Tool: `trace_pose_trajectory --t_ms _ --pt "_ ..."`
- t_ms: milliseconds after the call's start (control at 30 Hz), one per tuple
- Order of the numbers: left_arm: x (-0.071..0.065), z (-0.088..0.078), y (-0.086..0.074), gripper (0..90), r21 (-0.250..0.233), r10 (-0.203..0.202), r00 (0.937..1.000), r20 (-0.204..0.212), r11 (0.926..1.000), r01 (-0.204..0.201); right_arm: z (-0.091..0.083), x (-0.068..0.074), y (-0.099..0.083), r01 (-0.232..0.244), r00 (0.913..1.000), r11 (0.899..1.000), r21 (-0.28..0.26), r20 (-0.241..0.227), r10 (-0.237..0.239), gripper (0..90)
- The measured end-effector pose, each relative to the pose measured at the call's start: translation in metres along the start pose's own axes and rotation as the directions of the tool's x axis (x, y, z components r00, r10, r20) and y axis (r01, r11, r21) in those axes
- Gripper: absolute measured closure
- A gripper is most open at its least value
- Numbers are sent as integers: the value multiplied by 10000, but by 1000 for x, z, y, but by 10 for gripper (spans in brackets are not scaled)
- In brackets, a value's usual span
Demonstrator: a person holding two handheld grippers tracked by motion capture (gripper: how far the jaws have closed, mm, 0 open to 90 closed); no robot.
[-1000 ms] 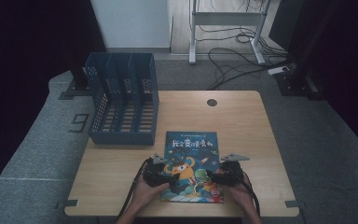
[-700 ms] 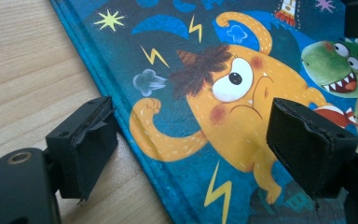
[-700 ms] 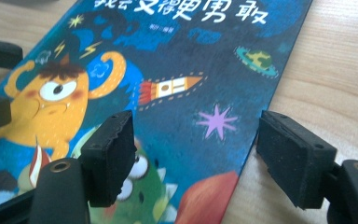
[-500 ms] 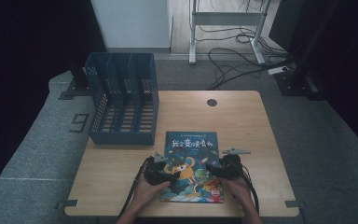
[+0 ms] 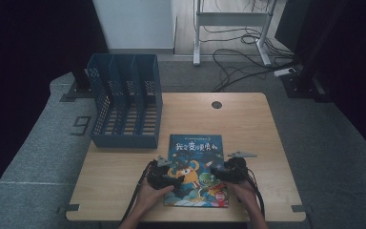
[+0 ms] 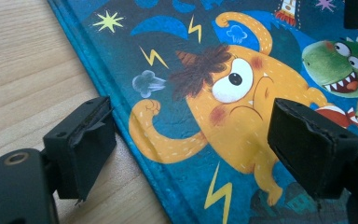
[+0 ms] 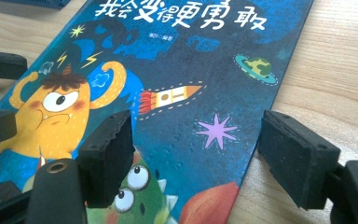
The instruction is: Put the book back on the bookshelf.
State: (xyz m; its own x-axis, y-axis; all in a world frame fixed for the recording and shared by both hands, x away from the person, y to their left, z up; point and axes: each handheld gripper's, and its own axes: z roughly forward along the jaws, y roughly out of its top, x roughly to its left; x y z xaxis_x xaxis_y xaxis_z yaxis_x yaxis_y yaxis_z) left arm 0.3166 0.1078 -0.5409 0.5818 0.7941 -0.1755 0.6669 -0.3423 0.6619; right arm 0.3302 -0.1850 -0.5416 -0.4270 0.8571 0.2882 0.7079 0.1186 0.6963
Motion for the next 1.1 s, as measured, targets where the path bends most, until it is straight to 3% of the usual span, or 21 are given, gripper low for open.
trace_pose_trajectory --t_ms 433,667,700,733,800,1100 --pt "1 0 0 149 7 -34 10000 63 10000 34 0 5 0 120 9996 9999 38 252 -121 247" --pt "2 -1 1 149 19 -98 9998 146 10000 98 -5 4 2 2 10000 9999 -103 -39 -2 275" --pt "1 -1 1 149 38 -76 9999 122 10000 75 -6 4 3 -473 9895 9988 -149 -1375 448 300" --pt "2 -1 0 149 43 -84 9999 130 10000 83 -5 7 3 -470 9883 9988 -165 -1459 441 294" --pt "2 -1 0 149 33 -112 9998 193 9999 112 -3 12 4 -119 9963 9998 -161 -857 104 278" --pt "2 -1 0 149 28 -105 9998 193 9999 104 -2 3 4 -282 9988 9994 -186 -397 274 265"
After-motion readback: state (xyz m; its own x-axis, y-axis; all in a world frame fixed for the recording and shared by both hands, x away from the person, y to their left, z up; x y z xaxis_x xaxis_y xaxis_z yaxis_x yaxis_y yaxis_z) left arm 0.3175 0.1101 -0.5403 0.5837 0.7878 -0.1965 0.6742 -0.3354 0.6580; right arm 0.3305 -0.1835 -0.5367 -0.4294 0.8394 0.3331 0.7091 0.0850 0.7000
